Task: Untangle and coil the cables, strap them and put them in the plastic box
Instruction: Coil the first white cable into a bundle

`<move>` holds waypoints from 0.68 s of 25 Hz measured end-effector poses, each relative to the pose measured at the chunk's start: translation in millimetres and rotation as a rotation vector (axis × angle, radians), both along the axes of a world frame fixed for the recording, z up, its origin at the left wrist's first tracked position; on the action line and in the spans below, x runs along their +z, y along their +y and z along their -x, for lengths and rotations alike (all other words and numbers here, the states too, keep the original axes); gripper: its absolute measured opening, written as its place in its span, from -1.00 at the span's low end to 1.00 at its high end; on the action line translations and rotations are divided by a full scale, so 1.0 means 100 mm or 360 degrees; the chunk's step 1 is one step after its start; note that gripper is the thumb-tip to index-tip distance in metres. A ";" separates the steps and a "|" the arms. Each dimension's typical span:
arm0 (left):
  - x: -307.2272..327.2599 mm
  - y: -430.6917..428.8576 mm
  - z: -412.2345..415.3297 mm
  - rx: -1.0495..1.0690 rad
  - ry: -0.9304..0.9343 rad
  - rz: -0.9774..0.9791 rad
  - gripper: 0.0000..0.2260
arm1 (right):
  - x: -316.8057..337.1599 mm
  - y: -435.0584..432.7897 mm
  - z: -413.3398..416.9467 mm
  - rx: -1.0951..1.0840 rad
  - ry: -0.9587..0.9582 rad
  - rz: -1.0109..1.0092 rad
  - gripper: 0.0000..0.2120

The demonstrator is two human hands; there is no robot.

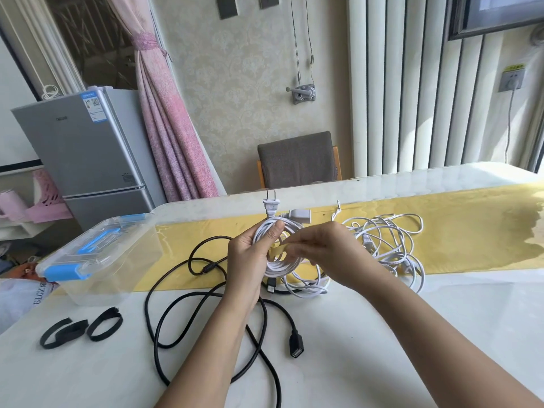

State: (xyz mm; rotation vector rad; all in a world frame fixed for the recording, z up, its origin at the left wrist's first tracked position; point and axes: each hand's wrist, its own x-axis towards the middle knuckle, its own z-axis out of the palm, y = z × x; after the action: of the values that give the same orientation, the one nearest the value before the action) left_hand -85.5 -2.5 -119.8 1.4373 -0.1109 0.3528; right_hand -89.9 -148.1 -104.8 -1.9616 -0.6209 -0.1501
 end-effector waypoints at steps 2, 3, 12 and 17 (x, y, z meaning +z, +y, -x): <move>0.00 0.00 0.01 0.0036 -0.0010 -0.0009 -0.85 | -0.02 0.04 0.02 -0.0062 -0.0103 0.0136 -0.88; 0.00 0.01 0.00 0.0055 -0.0009 -0.0008 -0.88 | -0.03 0.06 0.02 -0.0124 -0.0182 0.0192 -0.88; -0.01 -0.06 0.04 0.0048 -0.0094 -0.0175 -0.93 | -0.15 0.22 0.03 -0.0927 -0.0714 0.0306 -0.60; -0.04 -0.08 0.02 0.0035 -0.0087 -0.0186 -0.93 | -0.20 0.26 0.06 -0.0982 -0.0962 0.0366 -0.62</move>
State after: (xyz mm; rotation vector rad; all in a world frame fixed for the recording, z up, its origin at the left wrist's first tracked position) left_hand -87.2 -10.0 -123.5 1.5455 -0.1621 0.4090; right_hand -95.4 -122.1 -124.7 -2.2855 -0.3929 -1.1253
